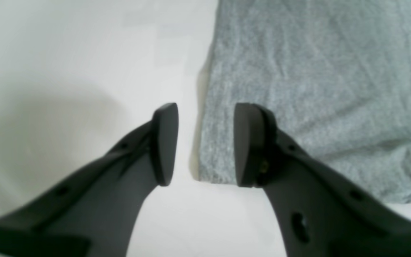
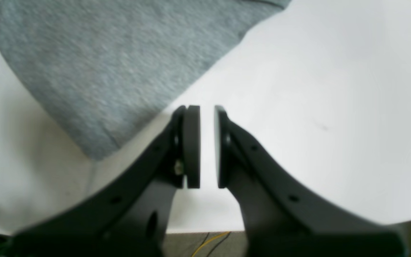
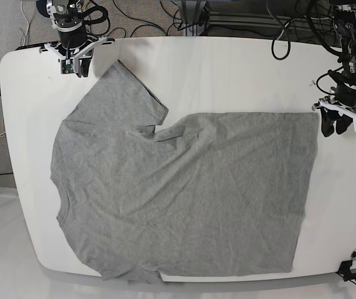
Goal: Fold the T-shirt properly
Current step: 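Move both grippers out over the shoulder edge of the grey shirt, then lower the left gripper and pinch the shirt's folded side edge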
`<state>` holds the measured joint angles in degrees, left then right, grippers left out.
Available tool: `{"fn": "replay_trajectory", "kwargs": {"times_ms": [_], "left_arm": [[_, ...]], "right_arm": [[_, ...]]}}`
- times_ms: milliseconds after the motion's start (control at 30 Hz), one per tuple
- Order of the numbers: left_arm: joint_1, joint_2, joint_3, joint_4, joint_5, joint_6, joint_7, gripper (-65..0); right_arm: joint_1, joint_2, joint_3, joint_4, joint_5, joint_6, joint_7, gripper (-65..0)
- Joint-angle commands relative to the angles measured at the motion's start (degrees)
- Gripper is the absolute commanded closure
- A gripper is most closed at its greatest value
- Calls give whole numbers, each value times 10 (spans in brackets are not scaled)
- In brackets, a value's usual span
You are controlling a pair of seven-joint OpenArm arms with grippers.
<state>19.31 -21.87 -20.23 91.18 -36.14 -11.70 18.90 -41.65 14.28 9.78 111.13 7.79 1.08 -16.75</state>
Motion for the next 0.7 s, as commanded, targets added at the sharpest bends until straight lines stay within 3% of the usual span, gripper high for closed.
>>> {"fn": "replay_trajectory", "kwargs": {"times_ms": [0, 433, 667], "left_arm": [[-9, -14, -2, 5, -13, -4, -4, -255], [-28, -11, 21, 13, 4, -5, 11, -315], [-31, -10, -6, -64, -58, -37, 36, -281]], "right_arm": [[-2, 7, 3, 9, -1, -1, 12, -71], [0, 8, 1, 6, 1, -4, 5, -78], [0, 6, -3, 3, 3, 6, 19, -54]]}}
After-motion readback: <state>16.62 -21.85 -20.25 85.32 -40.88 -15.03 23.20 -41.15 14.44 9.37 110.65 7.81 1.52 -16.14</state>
